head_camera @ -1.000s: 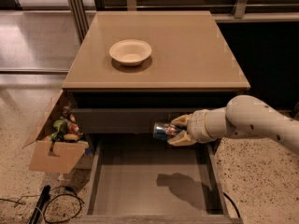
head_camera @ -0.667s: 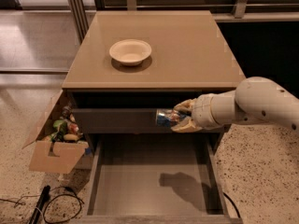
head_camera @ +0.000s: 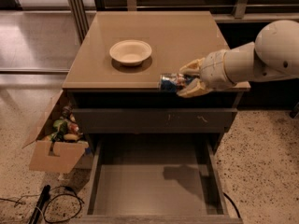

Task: Pick redbull can from middle drawer and place on counter

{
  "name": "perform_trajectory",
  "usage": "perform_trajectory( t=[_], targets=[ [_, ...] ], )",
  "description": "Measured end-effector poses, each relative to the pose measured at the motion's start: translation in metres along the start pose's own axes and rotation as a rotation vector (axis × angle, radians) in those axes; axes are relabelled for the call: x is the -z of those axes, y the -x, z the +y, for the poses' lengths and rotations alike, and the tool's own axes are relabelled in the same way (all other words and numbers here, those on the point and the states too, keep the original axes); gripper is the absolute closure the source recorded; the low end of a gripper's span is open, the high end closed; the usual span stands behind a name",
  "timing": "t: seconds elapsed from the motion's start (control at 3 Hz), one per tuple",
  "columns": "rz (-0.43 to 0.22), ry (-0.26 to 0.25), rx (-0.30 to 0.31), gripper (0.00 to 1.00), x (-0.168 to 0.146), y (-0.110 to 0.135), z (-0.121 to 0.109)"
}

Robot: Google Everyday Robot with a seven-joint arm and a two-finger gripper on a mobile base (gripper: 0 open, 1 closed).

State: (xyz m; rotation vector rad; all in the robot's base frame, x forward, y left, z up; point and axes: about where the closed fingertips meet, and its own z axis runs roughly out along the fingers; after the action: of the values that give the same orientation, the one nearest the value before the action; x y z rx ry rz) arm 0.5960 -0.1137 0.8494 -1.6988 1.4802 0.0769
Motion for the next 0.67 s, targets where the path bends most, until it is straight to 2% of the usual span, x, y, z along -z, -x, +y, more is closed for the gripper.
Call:
perform_trajectory(
  t=[0.33,0.67],
  targets=[
    [-0.032,-0.018,0.005,1.00,0.020,0.010,-0.043],
    [-0.068,-0.056,-0.014,1.00,0.030,0.012,-0.102]
  ],
)
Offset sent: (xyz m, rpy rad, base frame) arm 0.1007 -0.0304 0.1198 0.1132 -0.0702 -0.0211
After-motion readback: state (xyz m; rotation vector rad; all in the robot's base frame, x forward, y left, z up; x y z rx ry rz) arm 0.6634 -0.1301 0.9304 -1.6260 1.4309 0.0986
